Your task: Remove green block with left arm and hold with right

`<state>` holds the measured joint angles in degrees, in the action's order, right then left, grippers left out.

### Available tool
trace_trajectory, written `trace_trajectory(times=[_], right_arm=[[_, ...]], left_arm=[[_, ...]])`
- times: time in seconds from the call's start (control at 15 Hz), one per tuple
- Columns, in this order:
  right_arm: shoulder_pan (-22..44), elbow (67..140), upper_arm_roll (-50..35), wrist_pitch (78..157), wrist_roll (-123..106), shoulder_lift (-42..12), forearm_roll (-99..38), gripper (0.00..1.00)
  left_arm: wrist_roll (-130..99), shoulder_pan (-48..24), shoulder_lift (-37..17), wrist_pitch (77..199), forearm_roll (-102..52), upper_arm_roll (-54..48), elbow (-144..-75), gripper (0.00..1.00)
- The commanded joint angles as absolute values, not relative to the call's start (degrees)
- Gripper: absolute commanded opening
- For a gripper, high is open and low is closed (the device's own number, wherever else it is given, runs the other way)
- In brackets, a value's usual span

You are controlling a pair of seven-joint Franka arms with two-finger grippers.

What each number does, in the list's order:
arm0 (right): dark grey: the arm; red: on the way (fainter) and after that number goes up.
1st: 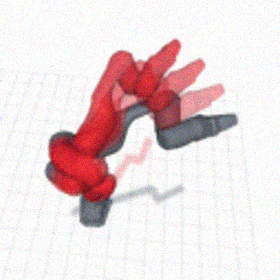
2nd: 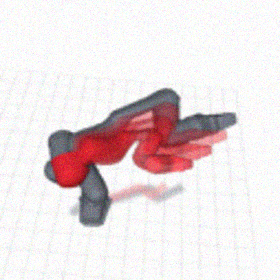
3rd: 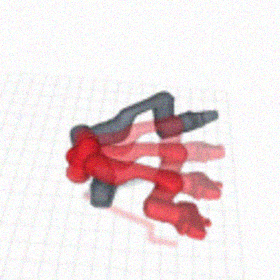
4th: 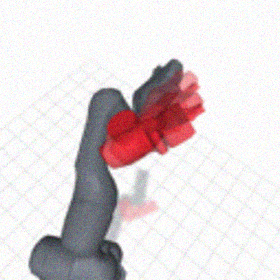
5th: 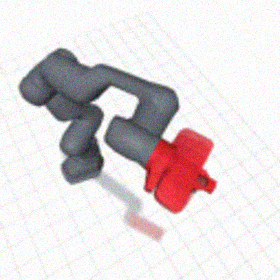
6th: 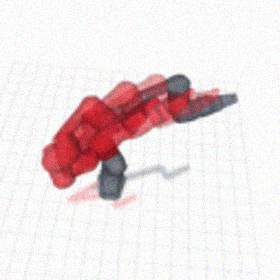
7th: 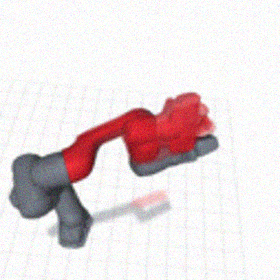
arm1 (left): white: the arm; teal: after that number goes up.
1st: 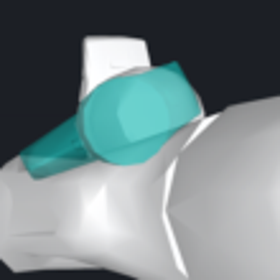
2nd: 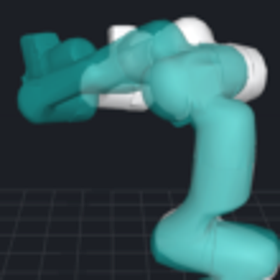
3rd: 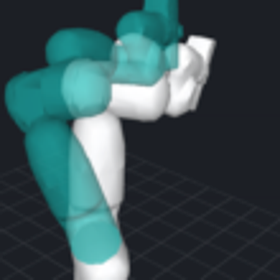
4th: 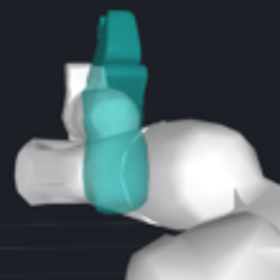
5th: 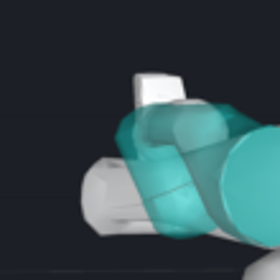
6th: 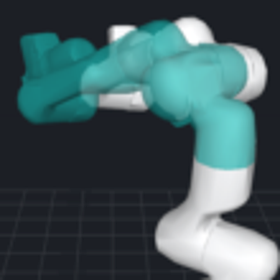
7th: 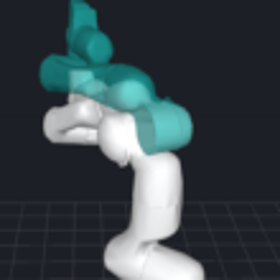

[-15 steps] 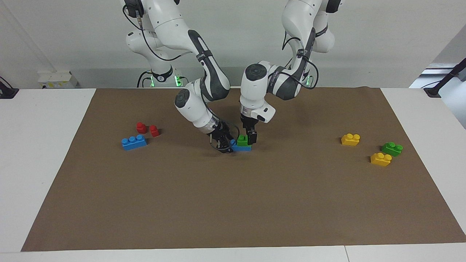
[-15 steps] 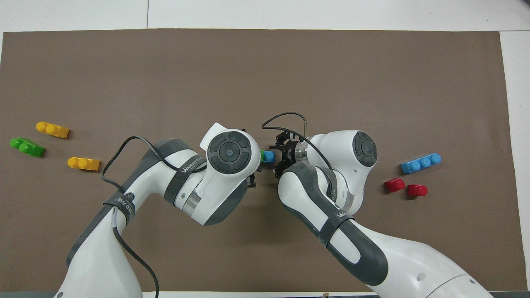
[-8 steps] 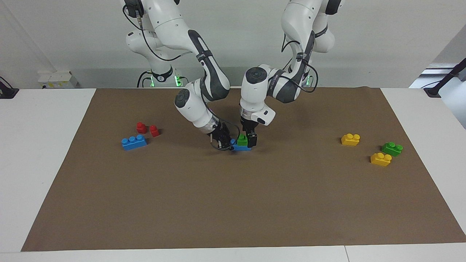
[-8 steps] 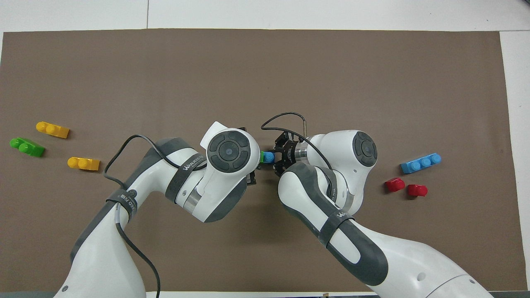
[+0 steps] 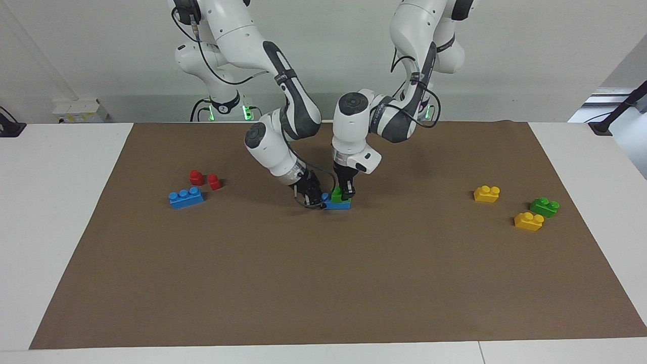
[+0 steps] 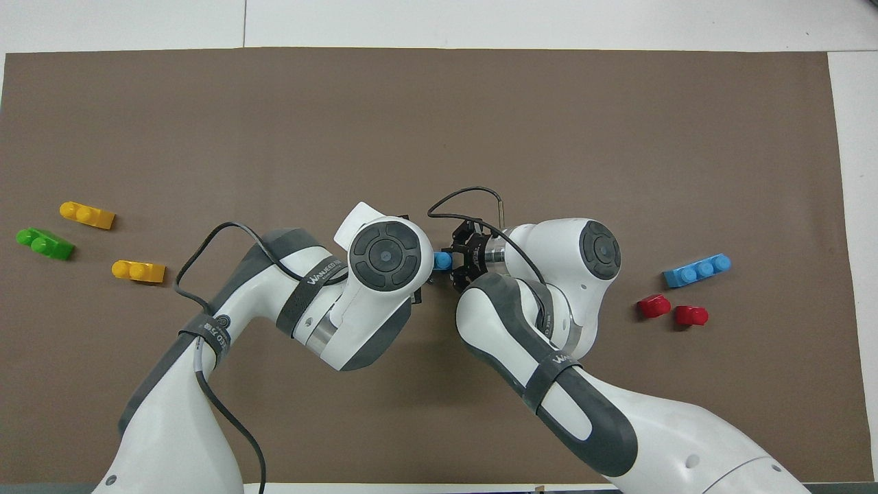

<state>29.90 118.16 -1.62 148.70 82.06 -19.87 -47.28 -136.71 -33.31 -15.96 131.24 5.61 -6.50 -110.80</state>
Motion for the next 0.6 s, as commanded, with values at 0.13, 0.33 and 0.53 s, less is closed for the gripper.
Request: trace_trajectory(times=[0.13, 0.33, 0.53], right_arm=[[30.5, 118.5, -1.6, 149.1, 80.4, -19.8, -49.2, 0.0], [30.4, 118.5, -1.6, 149.1, 80.4, -19.8, -49.2, 0.0], [30.3, 118.0, -1.6, 148.9, 80.2, -19.8, -49.1, 0.0]], left_arm=[[-137.3, -33.6, -15.9, 132.5, 6.6, -5.9, -110.9, 0.0], [-137.4, -33.3, -13.8, 131.1, 6.6, -5.9, -110.7, 0.0], [-136.8, -32.2, -10.6, 127.4, 6.6, -6.0, -110.6, 0.0]])
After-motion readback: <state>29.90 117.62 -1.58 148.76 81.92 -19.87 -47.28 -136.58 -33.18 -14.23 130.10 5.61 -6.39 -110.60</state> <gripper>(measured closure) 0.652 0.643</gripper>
